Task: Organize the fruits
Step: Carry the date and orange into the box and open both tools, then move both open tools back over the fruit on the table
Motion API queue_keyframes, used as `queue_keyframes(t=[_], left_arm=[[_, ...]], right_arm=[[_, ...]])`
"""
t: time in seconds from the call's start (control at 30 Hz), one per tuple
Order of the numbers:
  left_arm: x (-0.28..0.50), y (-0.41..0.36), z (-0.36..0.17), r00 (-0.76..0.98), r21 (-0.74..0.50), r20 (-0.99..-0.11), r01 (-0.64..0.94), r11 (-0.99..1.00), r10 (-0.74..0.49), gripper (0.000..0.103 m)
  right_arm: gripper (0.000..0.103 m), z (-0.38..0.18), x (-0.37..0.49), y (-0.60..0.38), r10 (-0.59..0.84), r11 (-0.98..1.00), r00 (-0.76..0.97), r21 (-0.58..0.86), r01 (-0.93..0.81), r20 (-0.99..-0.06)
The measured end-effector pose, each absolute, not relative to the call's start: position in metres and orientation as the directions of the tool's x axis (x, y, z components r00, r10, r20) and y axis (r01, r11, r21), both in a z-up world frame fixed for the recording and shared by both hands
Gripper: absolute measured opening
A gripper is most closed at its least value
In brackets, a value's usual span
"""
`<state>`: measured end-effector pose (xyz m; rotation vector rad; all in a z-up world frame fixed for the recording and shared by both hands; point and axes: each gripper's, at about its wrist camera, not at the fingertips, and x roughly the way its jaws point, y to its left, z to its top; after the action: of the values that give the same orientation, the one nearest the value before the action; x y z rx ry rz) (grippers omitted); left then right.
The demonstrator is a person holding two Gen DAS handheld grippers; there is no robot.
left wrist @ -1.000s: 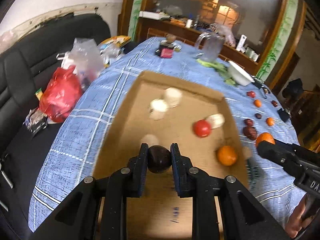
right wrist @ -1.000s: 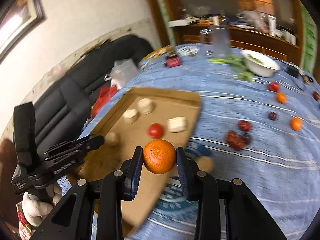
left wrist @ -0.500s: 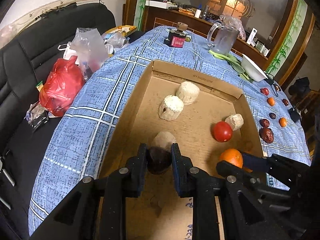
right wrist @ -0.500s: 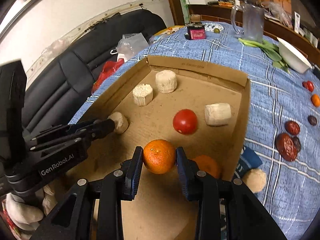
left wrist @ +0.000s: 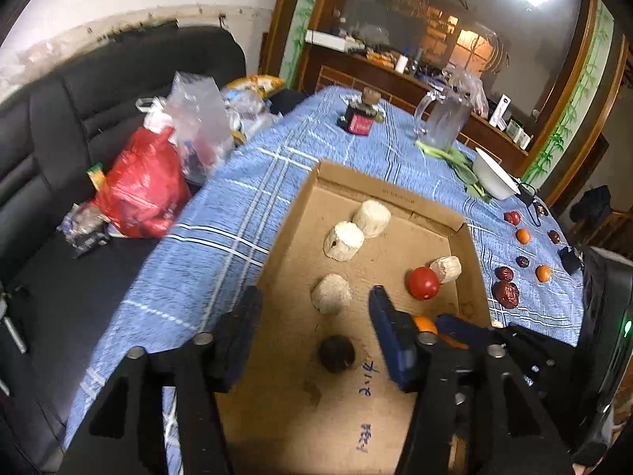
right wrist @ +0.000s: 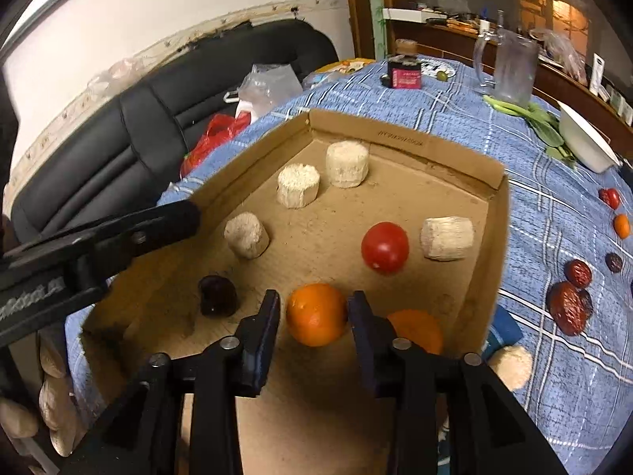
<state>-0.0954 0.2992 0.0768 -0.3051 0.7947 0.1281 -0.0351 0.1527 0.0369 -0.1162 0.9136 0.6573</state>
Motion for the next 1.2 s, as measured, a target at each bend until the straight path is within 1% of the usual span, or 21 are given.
queue_keyframes(t=[0.07,0.13,0.2,0.23,0.33,0.5,0.63,0.8,0.93,1.07,1.2], left_arm=[[-0.109,0.290,0.087,0.711,-0.181,-0.702,-0.232,0.956,0.039,0.068],[-0.124,0.276,0.097,0.727,-0.148,-0.683,-0.235,0.961,0.072,0.080],[-0.136,0.263,0.104,0.742,-0.127,-0.664,-0.234,0.964,0.092,0.085],[-0.143,0.254,0.107,0.750,-0.115,-0.654,-0.221,0.968,0.094,0.085],[-0.157,0.222,0.115,0.772,-0.091,-0.633,-0.152,0.984,0.060,0.085],[-0.167,0.165,0.128,0.797,0.006,-0.602,-0.067,0.998,0.057,0.085],[-0.171,0.119,0.132,0.806,0.080,-0.589,-0.010,0.997,0.055,0.085],[-0.171,0.077,0.126,0.792,0.138,-0.609,0.047,0.989,0.048,0.085],[-0.171,0.052,0.121,0.785,0.181,-0.617,0.068,0.981,0.060,0.085],[-0.169,0.039,0.116,0.777,0.205,-0.627,0.085,0.975,0.064,0.085],[-0.167,0.032,0.111,0.765,0.203,-0.642,0.105,0.973,0.052,0.085]], right_arm=[[0.048,0.047,-0.044,0.145,0.490,0.799,0.453,0.175,-0.575,-0.745],[0.049,0.059,-0.060,0.131,0.498,0.801,0.491,0.161,-0.577,-0.715],[0.057,0.070,-0.078,0.113,0.496,0.813,0.535,0.149,-0.563,-0.684],[0.061,0.073,-0.088,0.102,0.488,0.825,0.561,0.142,-0.548,-0.669],[0.067,0.078,-0.110,0.063,0.457,0.865,0.623,0.154,-0.478,-0.635],[0.067,0.074,-0.127,-0.004,0.388,0.918,0.656,0.210,-0.335,-0.648],[0.067,0.079,-0.139,-0.047,0.354,0.935,0.695,0.230,-0.268,-0.626],[0.068,0.086,-0.153,-0.075,0.323,0.946,0.739,0.221,-0.237,-0.591],[0.069,0.081,-0.157,-0.092,0.325,0.945,0.744,0.238,-0.225,-0.584],[0.069,0.073,-0.156,-0.106,0.329,0.941,0.740,0.267,-0.207,-0.587],[0.069,0.069,-0.155,-0.114,0.327,0.940,0.739,0.285,-0.189,-0.589]])
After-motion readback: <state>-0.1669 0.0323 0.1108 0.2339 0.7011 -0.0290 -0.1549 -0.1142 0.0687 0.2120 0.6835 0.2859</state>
